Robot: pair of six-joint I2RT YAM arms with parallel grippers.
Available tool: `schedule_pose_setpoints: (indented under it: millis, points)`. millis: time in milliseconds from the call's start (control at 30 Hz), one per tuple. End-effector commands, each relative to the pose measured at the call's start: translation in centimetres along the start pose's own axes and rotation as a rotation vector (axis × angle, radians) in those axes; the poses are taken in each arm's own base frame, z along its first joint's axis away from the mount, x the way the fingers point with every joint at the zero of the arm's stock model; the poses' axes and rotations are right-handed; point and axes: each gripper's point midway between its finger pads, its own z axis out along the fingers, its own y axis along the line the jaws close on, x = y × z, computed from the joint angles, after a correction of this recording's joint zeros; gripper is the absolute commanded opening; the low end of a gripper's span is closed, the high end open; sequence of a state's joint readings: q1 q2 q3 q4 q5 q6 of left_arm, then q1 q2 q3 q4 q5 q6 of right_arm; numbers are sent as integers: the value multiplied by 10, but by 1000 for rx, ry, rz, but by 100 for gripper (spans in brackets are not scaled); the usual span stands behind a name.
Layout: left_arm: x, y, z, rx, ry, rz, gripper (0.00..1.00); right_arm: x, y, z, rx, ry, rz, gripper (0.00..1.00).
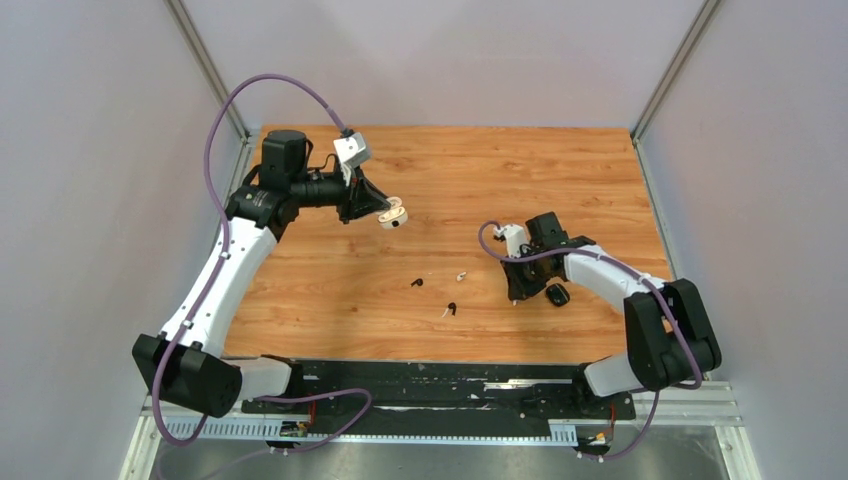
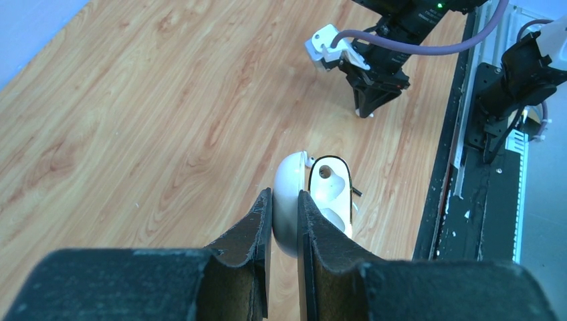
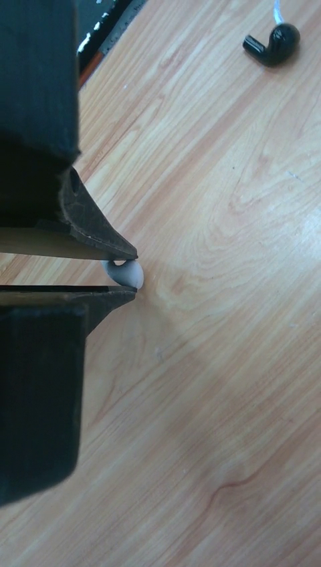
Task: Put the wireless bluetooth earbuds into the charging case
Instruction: Pick up the earbud from the center of the board.
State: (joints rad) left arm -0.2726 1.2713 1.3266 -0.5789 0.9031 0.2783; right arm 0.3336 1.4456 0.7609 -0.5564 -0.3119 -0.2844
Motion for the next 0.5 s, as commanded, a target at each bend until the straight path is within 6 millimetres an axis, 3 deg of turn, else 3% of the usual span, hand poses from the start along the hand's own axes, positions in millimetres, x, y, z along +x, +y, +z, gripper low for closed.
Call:
schedule_pose_setpoints:
  millis: [0,100,200,367,467]
  points:
    - [-6,0,2,12,-23,4,0,-21,9,-9,-92,-111,-43,10]
    - [-4,-1,3,16,-19,-6,0,-39,16,-22,-177,-184,-23,5]
    - [-2,-1,4,27,-10,-17,0,-66,34,-50,-301,-283,-37,2]
    - [-8,-7,7,92,-6,-37,0,-134,66,-128,-384,-559,-211,1]
    - [-9,-14,8,144,13,-66,0,-168,86,-180,-401,-756,-411,1]
